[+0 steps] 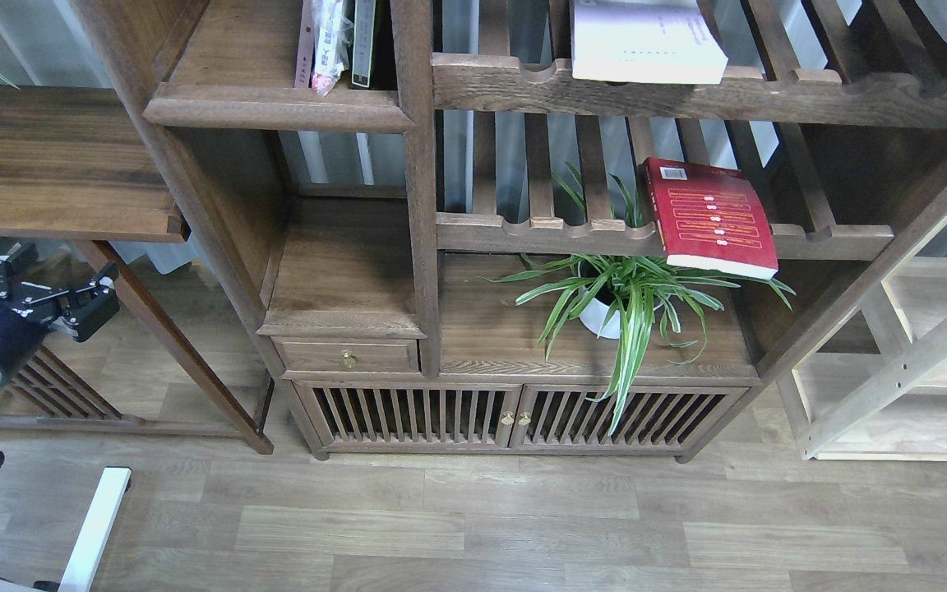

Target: Organize books on shelf

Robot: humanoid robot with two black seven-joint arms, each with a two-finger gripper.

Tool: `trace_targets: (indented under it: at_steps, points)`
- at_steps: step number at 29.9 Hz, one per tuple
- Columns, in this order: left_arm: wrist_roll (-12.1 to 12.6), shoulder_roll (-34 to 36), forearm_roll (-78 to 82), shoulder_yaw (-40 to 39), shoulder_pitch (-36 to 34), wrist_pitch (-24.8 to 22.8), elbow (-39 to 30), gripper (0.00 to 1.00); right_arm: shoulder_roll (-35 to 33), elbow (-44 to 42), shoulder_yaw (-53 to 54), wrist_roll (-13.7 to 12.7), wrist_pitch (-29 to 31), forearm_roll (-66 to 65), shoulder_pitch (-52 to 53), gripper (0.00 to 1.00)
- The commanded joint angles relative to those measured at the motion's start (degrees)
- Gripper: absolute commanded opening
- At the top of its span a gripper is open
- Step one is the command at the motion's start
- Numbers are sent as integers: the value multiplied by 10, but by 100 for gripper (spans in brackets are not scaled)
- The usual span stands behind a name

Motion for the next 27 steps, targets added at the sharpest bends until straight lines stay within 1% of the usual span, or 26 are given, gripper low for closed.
trace_targets:
  at_steps: [1,7,12,16,21,27]
  points:
    - [0,-1,0,0,0,1,-1,100,-21,1,1,0,33,21,1,0]
    - [0,-1,0,0,0,1,-1,100,-53,1,10,0,83,70,6,0]
    - [0,-1,0,0,1,1,-1,100,-72,1,13,0,112,101,6,0]
    - [0,-1,0,0,1,1,-1,100,-92,1,13,0,123,123,6,0]
    - [0,-1,0,0,1,1,-1,100,-128,0,13,0,157,164,6,0]
    - [-1,-2,0,0,3,1,0,100,-163,-1,6,0,182,178,6,1]
